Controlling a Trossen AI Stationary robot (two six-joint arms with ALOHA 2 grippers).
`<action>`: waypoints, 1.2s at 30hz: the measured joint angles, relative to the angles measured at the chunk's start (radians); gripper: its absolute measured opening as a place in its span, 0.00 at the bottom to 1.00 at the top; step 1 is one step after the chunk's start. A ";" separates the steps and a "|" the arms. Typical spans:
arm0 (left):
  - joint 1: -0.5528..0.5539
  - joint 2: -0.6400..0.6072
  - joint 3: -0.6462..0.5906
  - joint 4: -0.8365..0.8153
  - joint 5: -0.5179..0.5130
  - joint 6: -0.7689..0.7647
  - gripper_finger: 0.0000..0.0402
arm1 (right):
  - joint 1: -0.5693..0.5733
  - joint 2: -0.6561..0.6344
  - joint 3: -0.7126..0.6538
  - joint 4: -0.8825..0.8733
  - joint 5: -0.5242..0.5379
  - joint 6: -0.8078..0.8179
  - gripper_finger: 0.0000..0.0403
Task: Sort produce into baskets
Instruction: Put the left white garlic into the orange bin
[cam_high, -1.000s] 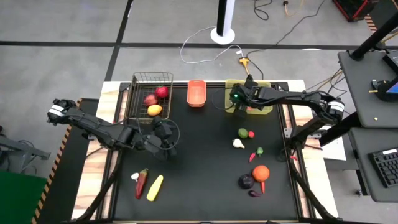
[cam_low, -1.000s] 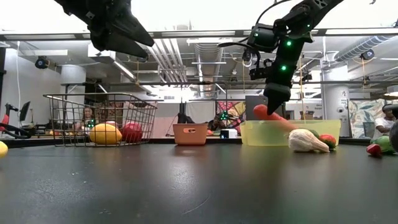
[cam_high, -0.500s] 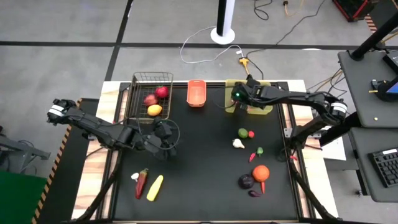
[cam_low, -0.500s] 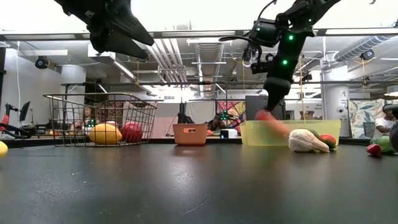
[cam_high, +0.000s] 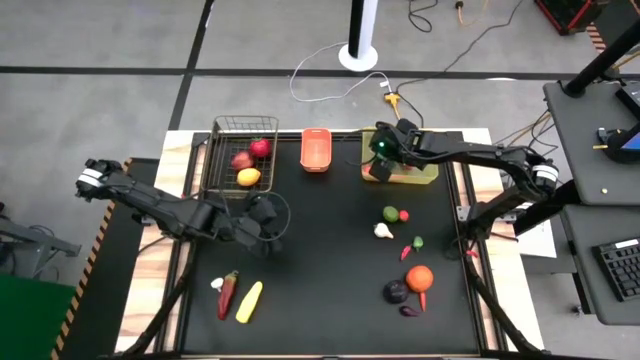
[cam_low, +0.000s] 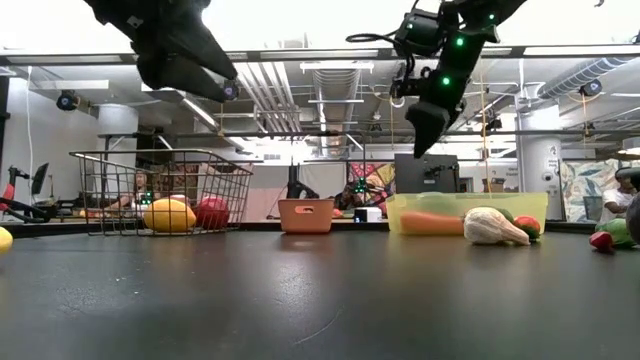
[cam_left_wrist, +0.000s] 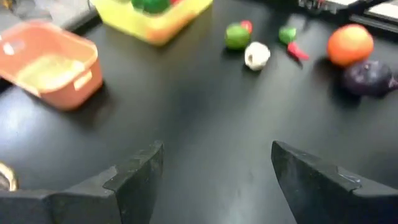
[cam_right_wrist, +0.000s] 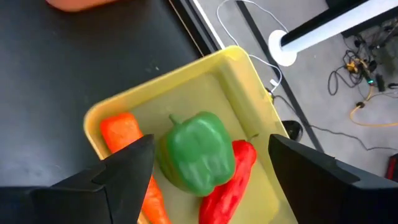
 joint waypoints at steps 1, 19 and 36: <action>-0.001 0.000 0.013 -0.037 0.009 -0.028 0.69 | 0.006 -0.003 0.003 0.000 -0.002 0.007 0.76; -0.191 0.000 0.157 -0.520 0.416 -0.513 0.69 | 0.150 -0.022 0.008 0.004 0.000 0.094 0.75; -0.549 0.000 0.158 -0.693 0.443 -0.647 0.69 | 0.233 -0.023 0.008 0.004 0.001 0.138 0.75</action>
